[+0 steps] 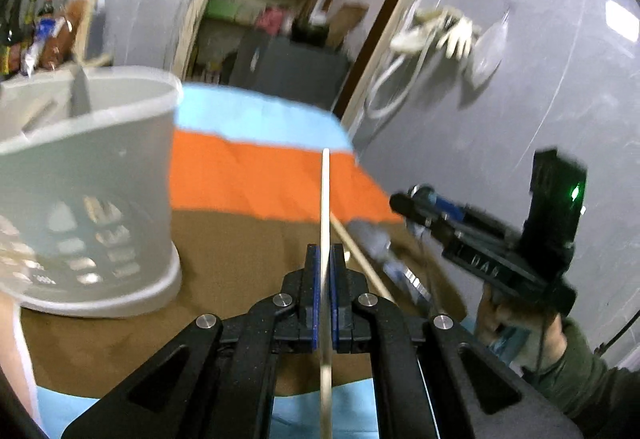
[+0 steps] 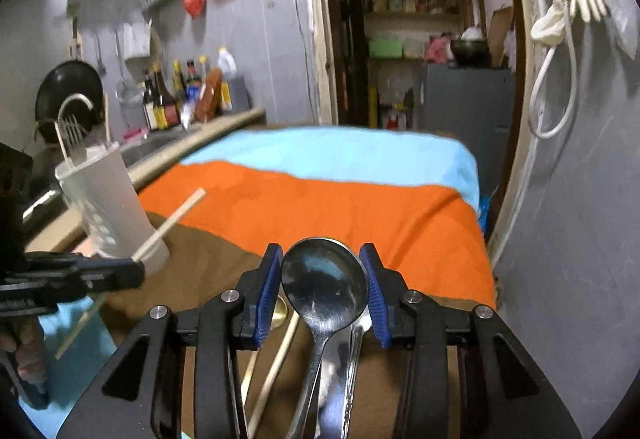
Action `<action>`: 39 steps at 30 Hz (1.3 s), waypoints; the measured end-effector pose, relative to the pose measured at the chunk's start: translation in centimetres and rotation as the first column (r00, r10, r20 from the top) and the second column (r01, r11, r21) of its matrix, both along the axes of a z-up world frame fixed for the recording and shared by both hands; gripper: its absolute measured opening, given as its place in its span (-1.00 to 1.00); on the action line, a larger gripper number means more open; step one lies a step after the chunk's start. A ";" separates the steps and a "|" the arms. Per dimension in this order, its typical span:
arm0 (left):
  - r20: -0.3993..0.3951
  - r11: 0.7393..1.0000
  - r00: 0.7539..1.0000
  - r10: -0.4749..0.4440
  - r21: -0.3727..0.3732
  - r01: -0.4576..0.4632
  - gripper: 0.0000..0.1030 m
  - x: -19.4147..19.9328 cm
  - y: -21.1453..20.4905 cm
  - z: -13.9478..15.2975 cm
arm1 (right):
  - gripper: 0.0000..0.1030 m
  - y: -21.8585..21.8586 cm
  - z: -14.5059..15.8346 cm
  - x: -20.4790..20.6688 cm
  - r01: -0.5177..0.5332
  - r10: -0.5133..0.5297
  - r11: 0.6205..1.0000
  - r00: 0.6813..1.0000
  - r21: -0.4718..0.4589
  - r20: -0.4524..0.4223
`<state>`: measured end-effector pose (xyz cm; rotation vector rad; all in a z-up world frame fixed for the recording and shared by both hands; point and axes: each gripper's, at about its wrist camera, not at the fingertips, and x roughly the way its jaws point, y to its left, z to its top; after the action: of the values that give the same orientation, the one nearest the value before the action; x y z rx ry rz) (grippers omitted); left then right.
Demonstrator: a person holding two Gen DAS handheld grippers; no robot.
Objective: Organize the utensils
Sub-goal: 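Lift the chopstick and spoon with both grippers and carry them over the caddy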
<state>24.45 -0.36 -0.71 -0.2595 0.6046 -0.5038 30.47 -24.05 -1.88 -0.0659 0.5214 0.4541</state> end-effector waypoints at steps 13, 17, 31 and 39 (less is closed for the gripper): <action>0.236 0.984 0.965 0.111 -0.160 -0.074 -0.96 -2.9 4.9 6.2 | -0.85 2.9 6.1 -3.0 -0.043 0.016 0.994 0.968 0.102 0.252; 0.237 0.978 0.960 0.150 -0.178 -0.108 -0.96 -3.5 7.3 7.0 | -0.84 4.2 5.9 -2.0 -0.068 0.046 0.993 0.974 0.095 0.222; 0.299 0.943 0.919 0.258 -0.284 -0.172 -0.96 -4.4 12.5 8.0 | -0.85 4.7 6.2 -2.0 -0.089 0.059 0.986 0.978 0.139 0.202; 0.393 0.882 0.814 0.428 -0.376 -0.282 -0.96 -3.5 19.0 9.9 | -0.85 7.0 12.3 -3.7 -0.169 0.107 0.974 0.928 0.148 0.358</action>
<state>20.99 18.61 9.22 -0.5166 -0.0083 -0.2677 26.80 -17.02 10.46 -0.0121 0.1259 0.6114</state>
